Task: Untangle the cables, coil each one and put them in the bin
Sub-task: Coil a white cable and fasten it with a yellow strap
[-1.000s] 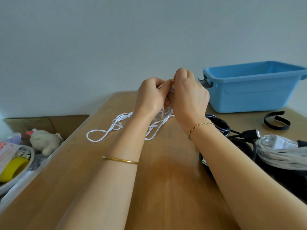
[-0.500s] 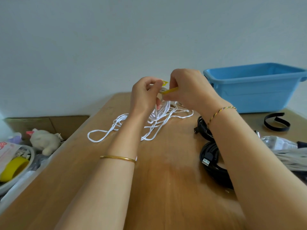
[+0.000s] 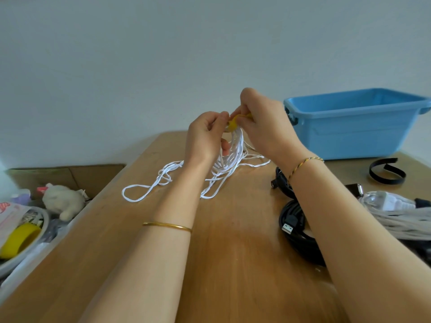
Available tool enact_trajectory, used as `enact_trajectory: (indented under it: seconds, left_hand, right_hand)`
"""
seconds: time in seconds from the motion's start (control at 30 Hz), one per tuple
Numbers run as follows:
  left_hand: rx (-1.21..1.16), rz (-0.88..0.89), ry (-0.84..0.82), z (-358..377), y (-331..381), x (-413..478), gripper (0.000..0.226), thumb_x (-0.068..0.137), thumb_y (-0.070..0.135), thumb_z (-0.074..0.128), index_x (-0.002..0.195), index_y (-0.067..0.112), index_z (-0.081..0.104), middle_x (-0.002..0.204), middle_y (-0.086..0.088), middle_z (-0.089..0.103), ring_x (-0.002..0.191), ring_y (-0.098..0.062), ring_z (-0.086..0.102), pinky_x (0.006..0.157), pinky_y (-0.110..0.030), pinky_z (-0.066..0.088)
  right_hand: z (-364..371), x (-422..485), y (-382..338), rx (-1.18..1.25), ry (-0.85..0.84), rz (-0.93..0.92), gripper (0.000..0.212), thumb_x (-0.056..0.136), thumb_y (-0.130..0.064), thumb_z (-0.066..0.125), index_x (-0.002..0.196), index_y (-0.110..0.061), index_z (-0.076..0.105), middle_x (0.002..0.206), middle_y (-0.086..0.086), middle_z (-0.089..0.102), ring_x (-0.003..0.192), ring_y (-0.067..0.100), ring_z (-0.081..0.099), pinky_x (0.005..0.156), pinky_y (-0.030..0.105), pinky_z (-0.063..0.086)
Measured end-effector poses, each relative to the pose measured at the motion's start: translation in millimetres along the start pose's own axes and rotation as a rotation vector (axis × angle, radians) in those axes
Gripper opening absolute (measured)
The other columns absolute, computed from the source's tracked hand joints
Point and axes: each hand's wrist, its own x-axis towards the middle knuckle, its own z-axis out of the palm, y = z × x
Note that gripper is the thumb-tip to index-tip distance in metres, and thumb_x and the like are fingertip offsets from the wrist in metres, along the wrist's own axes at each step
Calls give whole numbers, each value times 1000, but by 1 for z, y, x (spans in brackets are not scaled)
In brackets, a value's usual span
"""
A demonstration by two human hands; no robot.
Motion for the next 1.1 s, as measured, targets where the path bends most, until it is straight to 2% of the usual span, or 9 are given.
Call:
enact_trajectory:
  seconds: [0.1,0.23,0.53,0.67,0.87,0.9,0.97,1.03,1.1]
  left_hand:
    - [-36,-22,9,0,0,1,26,99,26,51,81,10,59,71,-2,66,36,-9,50,44,-20,41]
    - [-48,-41,-9,-2,1,1,25,100,26,48,88,8,59,82,-9,68,37,-8,50,45,-20,43]
    - [-158,-142,89,-1,3,0,8,91,12,58,87,7,62,72,-6,66,38,-10,48,46,-22,45]
    - [-114,-94,158,0,2,0,15,90,9,57,76,14,57,63,0,60,36,-9,49,44,-20,42]
    - [-49,-27,180,1,-1,1,17,88,12,57,73,19,56,52,9,55,41,-12,52,49,-21,42]
    - [-43,-22,184,1,-1,1,17,88,12,57,73,19,55,52,8,56,41,-11,52,50,-22,42]
    - [-27,-24,199,-1,-2,4,16,87,11,56,73,18,55,56,3,58,40,-11,52,50,-23,43]
    - [-23,-29,206,-4,-2,7,13,85,8,54,73,13,55,56,-1,58,39,-13,51,48,-23,41]
    - [-31,-17,183,-7,-3,8,15,83,6,52,68,9,52,54,-5,56,38,-17,48,43,-19,36]
  right_hand:
    - [3,-3,-1,-59,52,-49,20,84,-1,45,83,-14,30,82,16,62,73,40,53,65,47,47]
    - [3,-5,-3,-99,47,-87,17,88,-5,43,88,-13,28,78,19,57,68,42,47,58,42,39]
    - [12,-6,-1,-66,66,-76,17,86,2,41,86,-11,30,86,14,59,76,40,51,68,39,37]
    - [16,-8,0,-65,94,20,14,89,-2,43,88,-12,32,75,12,50,72,41,50,61,41,37]
    - [22,-5,2,69,103,266,13,88,-5,47,86,-12,36,68,0,43,75,32,47,62,35,33]
    - [21,-5,0,53,129,237,14,87,-3,47,85,-12,36,68,2,45,74,33,47,62,36,34]
    - [22,-8,-6,-31,235,-2,21,78,3,48,80,-13,34,69,10,51,68,35,48,59,39,38]
    - [24,-9,-12,-98,301,-232,28,66,4,49,75,-16,32,62,11,51,64,31,47,53,34,33]
    - [25,-10,-17,-139,317,-318,23,65,-1,46,73,-17,33,59,10,48,63,27,45,49,30,30]
